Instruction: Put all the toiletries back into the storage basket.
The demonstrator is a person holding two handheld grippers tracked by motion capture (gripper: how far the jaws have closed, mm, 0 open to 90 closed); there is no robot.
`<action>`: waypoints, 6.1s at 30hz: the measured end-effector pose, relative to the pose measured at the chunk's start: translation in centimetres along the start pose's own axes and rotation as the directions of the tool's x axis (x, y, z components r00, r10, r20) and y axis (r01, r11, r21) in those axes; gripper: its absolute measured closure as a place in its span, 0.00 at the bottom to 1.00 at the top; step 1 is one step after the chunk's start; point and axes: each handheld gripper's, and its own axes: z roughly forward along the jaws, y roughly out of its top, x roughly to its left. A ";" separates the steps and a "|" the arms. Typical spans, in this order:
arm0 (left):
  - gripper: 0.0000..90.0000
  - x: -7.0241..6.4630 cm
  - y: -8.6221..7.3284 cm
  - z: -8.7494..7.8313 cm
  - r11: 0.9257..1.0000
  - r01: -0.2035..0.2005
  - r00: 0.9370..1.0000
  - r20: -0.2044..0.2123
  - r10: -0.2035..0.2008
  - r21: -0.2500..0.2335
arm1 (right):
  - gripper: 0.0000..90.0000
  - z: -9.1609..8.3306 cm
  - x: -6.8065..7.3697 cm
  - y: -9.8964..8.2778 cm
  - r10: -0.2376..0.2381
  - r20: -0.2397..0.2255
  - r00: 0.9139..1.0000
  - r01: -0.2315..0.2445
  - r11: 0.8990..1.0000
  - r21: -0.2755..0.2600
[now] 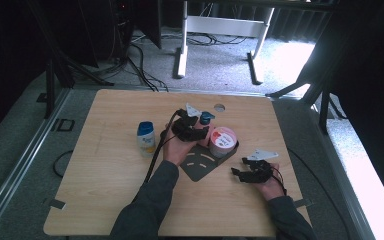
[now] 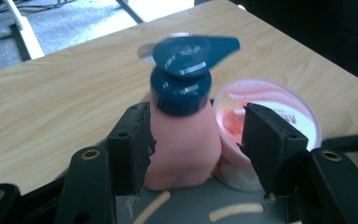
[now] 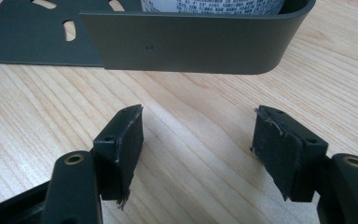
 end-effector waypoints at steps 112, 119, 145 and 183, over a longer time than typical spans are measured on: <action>0.58 8.9 -7.0 -16.7 0.995 -0.093 0.995 0.041 0.094 -0.031 | 0.36 0.1 0.4 0.0 0.004 0.002 1.000 -0.004 1.000 0.001; 0.55 9.6 -6.7 -16.7 0.996 -0.082 0.996 0.034 0.083 -0.031 | 0.36 0.1 0.4 0.0 0.002 0.002 1.000 -0.002 1.000 0.000; 0.41 11.7 -5.8 -13.3 0.995 -0.076 0.997 -0.010 0.077 0.057 | 0.36 0.1 0.4 0.0 0.000 0.001 1.000 0.000 1.000 0.001; 0.57 10.2 -4.3 -11.1 0.980 -0.110 0.992 -0.043 0.118 0.164 | 0.36 0.1 0.4 0.0 -0.003 -0.001 1.000 0.003 1.000 0.001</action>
